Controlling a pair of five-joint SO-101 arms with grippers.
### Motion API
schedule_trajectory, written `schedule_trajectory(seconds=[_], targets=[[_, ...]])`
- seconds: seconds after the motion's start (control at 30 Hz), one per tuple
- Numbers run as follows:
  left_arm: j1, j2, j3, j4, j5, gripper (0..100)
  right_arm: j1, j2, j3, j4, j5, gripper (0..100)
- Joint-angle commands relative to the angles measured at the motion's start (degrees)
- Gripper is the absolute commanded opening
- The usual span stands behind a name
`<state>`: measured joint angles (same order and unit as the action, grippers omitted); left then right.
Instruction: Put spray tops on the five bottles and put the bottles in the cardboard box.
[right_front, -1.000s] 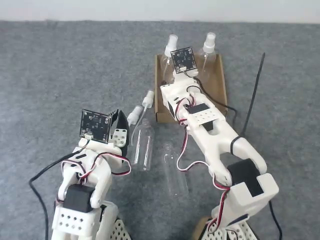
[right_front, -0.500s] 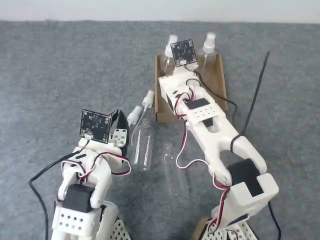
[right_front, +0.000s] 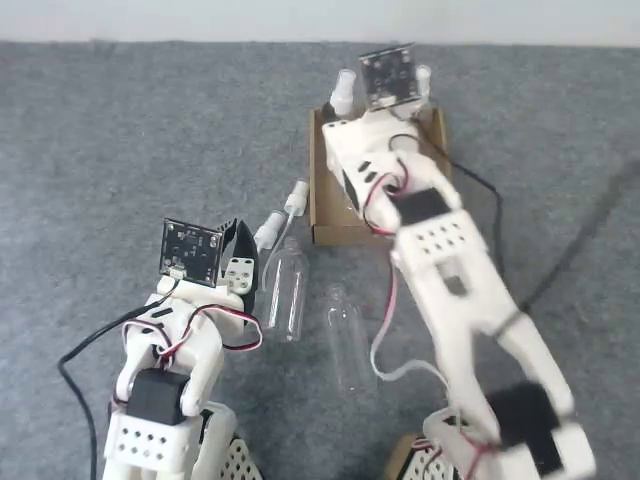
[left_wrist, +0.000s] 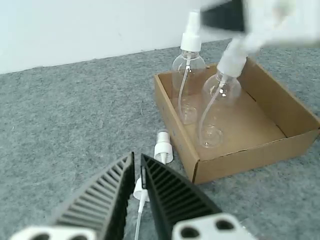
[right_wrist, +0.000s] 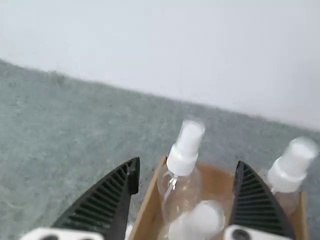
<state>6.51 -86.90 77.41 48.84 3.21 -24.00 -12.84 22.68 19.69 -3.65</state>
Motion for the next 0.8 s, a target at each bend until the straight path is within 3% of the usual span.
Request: schedule_trajectory(seconds=[0.0, 0.17, 0.43, 0.57, 0.77], targets=[[-0.26, -0.88, -0.57, -1.76, 0.26, 1, 0.4, -14.64, -3.96, 12.97, 0.7, 24.6], [-0.26, -0.88, -0.57, -1.76, 0.26, 1, -4.35, -20.35, -3.69, 34.24, 0.44, 24.6], [-0.26, -0.88, -0.48, -1.76, 0.26, 1, -15.69, -20.09, -1.14, 53.49, 0.26, 24.7], [-0.26, -0.88, -0.48, -1.76, 0.26, 1, -19.74, -17.36, 8.26, 50.15, 0.26, 24.7], [-0.26, -0.88, -0.48, -1.76, 0.26, 1, -20.44, -16.04, 23.82, 37.05, 0.26, 24.6]])
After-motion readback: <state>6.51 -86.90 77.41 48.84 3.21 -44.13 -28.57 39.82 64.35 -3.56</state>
